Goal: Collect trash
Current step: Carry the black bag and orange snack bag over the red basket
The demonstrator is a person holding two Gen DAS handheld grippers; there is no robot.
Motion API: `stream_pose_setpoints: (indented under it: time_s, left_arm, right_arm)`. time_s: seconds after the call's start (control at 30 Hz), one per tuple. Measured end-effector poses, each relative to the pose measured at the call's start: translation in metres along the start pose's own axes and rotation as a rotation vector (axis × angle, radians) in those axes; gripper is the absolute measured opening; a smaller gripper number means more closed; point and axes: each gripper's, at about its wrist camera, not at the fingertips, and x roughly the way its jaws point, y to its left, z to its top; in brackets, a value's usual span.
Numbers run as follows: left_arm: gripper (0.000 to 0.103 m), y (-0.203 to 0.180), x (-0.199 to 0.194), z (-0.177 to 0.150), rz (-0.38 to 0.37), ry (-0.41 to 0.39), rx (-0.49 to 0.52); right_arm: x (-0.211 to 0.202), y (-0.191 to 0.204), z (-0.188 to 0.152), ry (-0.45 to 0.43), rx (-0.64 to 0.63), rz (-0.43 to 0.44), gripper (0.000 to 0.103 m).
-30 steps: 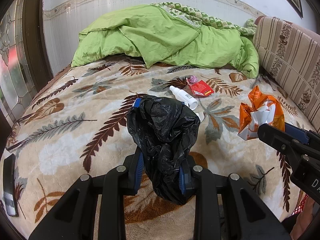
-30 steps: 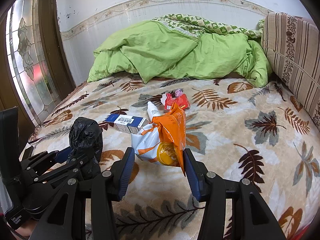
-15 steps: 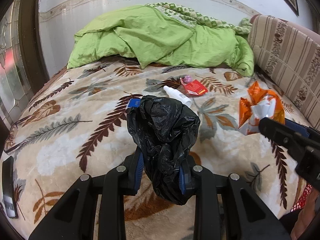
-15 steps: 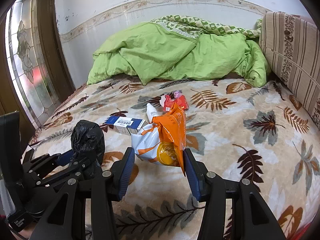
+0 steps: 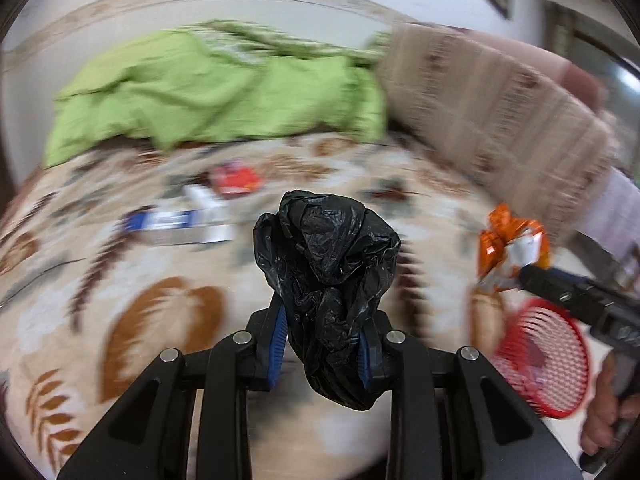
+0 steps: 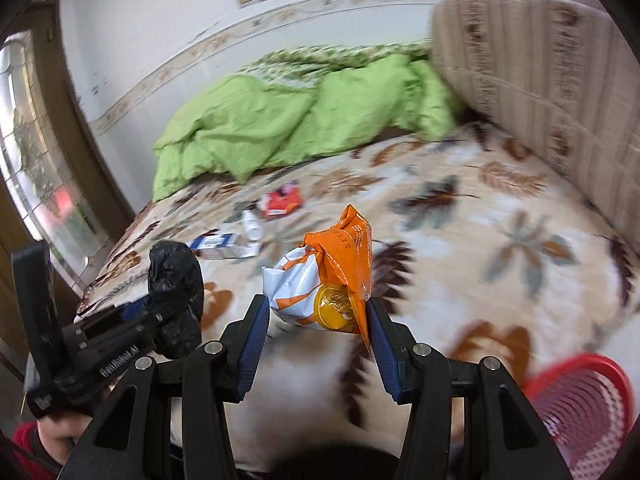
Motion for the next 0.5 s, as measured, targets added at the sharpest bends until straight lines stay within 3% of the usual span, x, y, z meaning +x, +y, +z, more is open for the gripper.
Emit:
stream_pose_setpoints:
  time_s: [0.23, 0.37, 0.5]
  left_arm:
    - [0.028, -0.101, 0.013, 0.009, -0.268, 0.114, 0.150]
    - [0.028, -0.153, 0.025, 0.005, -0.377, 0.188, 0.203]
    - [0.028, -0.195, 0.038, -0.004, -0.439, 0.254, 0.240]
  right_arm:
    - [-0.065, -0.084, -0.028, 0.012, 0.138, -0.159, 0.053]
    - [-0.099, -0.127, -0.049, 0.020, 0.220, -0.245, 0.053]
    - [-0.114, -0.154, -0.066, 0.028, 0.288, -0.290, 0.053]
